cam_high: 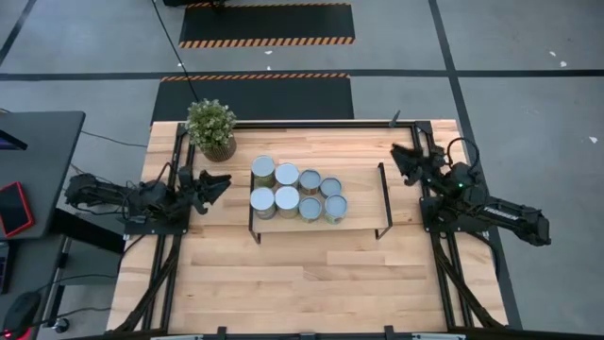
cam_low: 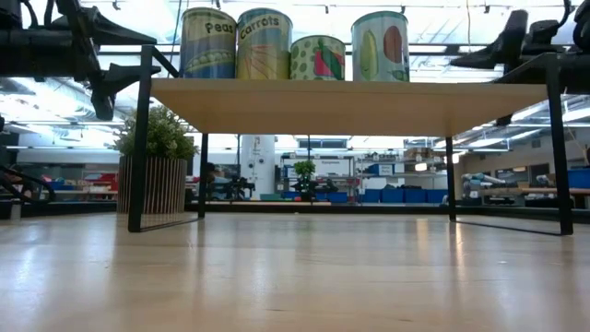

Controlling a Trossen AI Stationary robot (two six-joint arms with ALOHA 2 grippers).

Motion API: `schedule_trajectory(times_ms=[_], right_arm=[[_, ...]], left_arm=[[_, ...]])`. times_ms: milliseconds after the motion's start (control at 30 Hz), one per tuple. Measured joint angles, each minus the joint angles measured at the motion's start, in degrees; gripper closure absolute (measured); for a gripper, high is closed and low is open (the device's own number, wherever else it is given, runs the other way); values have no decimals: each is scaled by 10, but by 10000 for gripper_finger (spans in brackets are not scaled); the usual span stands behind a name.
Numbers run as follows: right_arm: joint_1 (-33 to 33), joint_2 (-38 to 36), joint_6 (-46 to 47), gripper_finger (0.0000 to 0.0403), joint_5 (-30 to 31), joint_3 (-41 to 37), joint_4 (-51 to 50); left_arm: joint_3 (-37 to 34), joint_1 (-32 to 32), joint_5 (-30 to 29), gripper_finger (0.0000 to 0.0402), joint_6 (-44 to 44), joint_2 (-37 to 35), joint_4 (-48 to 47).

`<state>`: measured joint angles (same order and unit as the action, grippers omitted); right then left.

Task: Pick and place cans onto a shelf
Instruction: Return to Home Position

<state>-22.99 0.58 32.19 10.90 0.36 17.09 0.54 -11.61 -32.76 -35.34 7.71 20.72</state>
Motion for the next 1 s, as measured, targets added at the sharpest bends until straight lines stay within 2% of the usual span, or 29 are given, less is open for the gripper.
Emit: schedule_trajectory(times_ms=[100,300,467,567,667,767,867,1000], right_arm=[[-2,0,-58,170,85,0,-1],[-2,1,-61,170,122,1,-130],[-2,9,-90,170,214,2,-130],[-2,27,-102,170,245,2,-131],[-2,56,-94,170,247,2,-131],[3,88,-89,170,216,2,-131],[8,99,-43,170,178,2,-128],[12,89,-41,170,198,14,-154]], left_arm=[[0,-6,-1,205,0,0,-7],[0,-18,-14,205,-21,0,-9],[0,-37,-35,205,-43,0,-17],[0,-52,-61,205,-45,1,-29],[0,-66,-87,205,-41,1,-41],[0,-80,-106,205,-46,1,-41],[0,-95,-104,205,-29,-7,-31],[0,-107,-111,205,2,-23,-27]])
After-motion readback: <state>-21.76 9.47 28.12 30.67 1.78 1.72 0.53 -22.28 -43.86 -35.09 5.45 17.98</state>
